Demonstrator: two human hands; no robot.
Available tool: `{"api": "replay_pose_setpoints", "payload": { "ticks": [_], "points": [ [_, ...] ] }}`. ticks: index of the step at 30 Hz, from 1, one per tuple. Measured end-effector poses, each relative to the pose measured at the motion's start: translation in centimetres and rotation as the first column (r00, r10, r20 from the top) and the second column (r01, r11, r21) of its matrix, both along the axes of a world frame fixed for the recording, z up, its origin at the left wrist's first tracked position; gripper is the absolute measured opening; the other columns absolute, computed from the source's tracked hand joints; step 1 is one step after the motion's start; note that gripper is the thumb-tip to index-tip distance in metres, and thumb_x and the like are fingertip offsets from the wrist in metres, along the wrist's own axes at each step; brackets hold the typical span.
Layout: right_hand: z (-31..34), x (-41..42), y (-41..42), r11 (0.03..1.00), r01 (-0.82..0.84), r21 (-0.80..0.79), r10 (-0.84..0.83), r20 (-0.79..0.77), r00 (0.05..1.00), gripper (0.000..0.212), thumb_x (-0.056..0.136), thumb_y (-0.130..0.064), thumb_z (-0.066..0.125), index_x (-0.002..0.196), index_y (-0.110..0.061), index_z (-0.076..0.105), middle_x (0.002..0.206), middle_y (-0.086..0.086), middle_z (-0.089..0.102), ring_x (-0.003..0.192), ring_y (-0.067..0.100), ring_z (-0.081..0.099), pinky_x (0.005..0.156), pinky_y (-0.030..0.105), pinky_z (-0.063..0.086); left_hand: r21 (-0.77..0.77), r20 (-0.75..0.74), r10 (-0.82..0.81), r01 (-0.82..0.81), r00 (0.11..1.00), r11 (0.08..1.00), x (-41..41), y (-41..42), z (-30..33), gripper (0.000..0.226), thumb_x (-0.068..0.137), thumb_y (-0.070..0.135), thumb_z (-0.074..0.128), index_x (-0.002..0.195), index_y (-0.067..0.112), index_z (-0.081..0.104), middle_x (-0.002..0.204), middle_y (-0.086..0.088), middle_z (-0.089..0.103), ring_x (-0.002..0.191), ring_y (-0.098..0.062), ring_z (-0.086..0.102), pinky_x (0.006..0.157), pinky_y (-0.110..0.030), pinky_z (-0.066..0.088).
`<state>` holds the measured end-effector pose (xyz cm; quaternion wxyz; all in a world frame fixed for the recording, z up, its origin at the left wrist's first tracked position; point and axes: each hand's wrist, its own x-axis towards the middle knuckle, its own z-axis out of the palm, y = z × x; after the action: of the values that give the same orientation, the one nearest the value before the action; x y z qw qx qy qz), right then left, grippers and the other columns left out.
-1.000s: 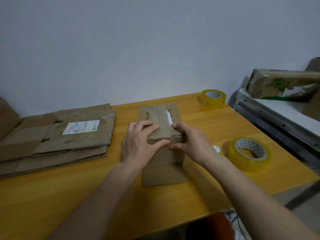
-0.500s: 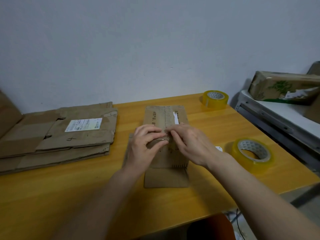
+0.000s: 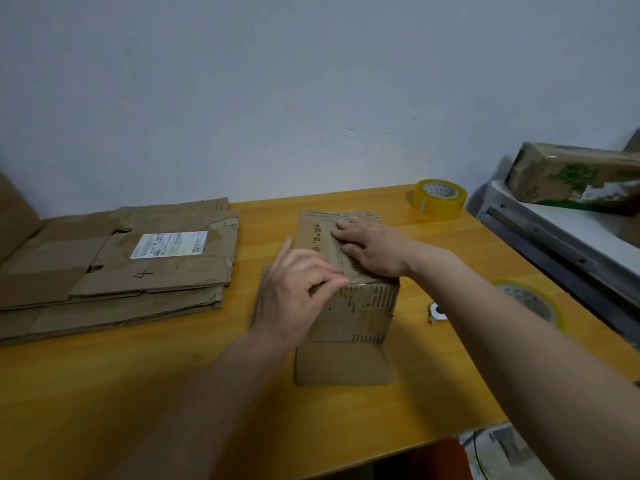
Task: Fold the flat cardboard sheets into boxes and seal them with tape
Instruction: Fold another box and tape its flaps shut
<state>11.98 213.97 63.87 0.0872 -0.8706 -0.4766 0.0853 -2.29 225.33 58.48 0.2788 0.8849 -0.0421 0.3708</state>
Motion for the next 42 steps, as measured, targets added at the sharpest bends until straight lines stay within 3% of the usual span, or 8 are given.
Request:
{"api": "replay_pose_setpoints", "payload": {
  "ticks": [6,14,20,25,31,35,38,42],
  "points": [
    [-0.4,-0.4,-0.6,0.990,-0.066,0.121,0.076,-0.076,0.994,0.043,0.102,-0.021,0.038,0.145,-0.020,0.038,0.154,-0.008,0.029,0.144,0.008,0.019,0.115,0.024,0.012,0.228,0.118,-0.026,-0.002,0.993,0.974,0.4,-0.7,-1.0,0.025,0.079,0.026,0.075,0.102,0.016,0.076,0.104,0.005,0.073,0.095,-0.015,0.066,0.081,-0.035,0.048],
    [-1.0,2.8,3.0,0.999,-0.023,-0.028,0.025,0.090,0.996,0.051,0.104,-0.038,0.023,0.153,-0.026,0.016,0.160,-0.006,0.013,0.146,0.013,0.011,0.116,0.032,0.009,0.225,0.098,-0.025,0.002,0.995,0.974,0.7,-0.3,-1.3,0.027,0.075,0.028,0.075,0.101,0.020,0.076,0.103,0.010,0.073,0.093,-0.011,0.064,0.081,-0.028,0.041],
    [-0.4,4.8,4.7,0.993,0.087,0.074,-0.088,0.011,0.996,0.039,0.101,-0.043,0.036,0.129,-0.020,0.051,0.126,0.004,0.056,0.112,0.024,0.052,0.087,0.035,0.040,0.262,0.113,-0.091,0.059,0.989,0.963,1.0,0.4,-1.4,0.029,0.075,0.028,0.079,0.101,0.018,0.076,0.105,0.009,0.072,0.092,-0.010,0.065,0.076,-0.032,0.047],
    [0.2,5.8,2.4,0.974,0.207,0.088,-0.202,-0.068,0.977,0.043,0.096,-0.052,0.043,0.102,-0.015,0.065,0.096,0.002,0.064,0.087,0.020,0.058,0.075,0.037,0.046,0.290,0.101,-0.130,0.096,0.986,0.952,1.0,1.3,-1.4,0.028,0.080,0.029,0.075,0.105,0.017,0.074,0.109,0.007,0.071,0.099,-0.010,0.065,0.086,-0.038,0.049],
    [0.1,5.0,-1.3,0.885,0.457,0.095,-0.431,-0.208,0.878,0.059,0.093,-0.058,0.043,0.068,-0.008,0.061,0.070,0.006,0.059,0.065,0.022,0.054,0.055,0.030,0.038,0.412,-0.244,0.152,-0.039,0.958,0.910,-0.2,3.2,1.3,0.064,0.092,0.058,0.031,0.131,0.015,0.058,0.138,0.002,0.054,0.130,-0.011,0.048,0.118,-0.054,0.006],
    [-0.8,2.9,-1.8,0.818,0.563,0.114,-0.496,-0.354,0.793,0.059,0.097,-0.053,0.037,0.099,0.000,0.062,0.097,0.012,0.062,0.084,0.025,0.058,0.062,0.030,0.042,0.540,-0.556,0.431,-0.085,0.710,0.837,0.6,0.9,3.1,0.122,0.065,0.088,-0.017,0.152,0.009,0.015,0.160,-0.006,0.011,0.148,-0.018,0.008,0.119,-0.042,-0.011],
    [-0.5,1.1,-2.8,0.813,0.580,0.041,-0.518,-0.402,0.755,0.054,0.101,-0.048,0.030,0.105,-0.001,0.056,0.093,0.013,0.063,0.078,0.026,0.063,0.051,0.029,0.049,0.477,-0.693,0.392,-0.023,0.605,0.879,1.4,-0.4,4.0,0.104,0.071,0.084,-0.001,0.154,0.021,-0.002,0.160,-0.009,-0.010,0.148,-0.027,-0.010,0.115,-0.039,-0.010],
    [0.5,0.2,-4.8,0.799,0.597,-0.074,-0.555,-0.475,0.683,0.052,0.100,-0.047,0.032,0.097,-0.001,0.057,0.085,0.019,0.066,0.067,0.031,0.069,0.055,0.037,0.059,0.351,-0.757,0.118,0.247,0.643,0.903,1.3,-0.6,4.6,0.049,0.100,0.051,0.020,0.146,0.053,0.004,0.158,0.018,-0.005,0.147,-0.012,-0.009,0.110,-0.034,-0.011]
  ]
}}
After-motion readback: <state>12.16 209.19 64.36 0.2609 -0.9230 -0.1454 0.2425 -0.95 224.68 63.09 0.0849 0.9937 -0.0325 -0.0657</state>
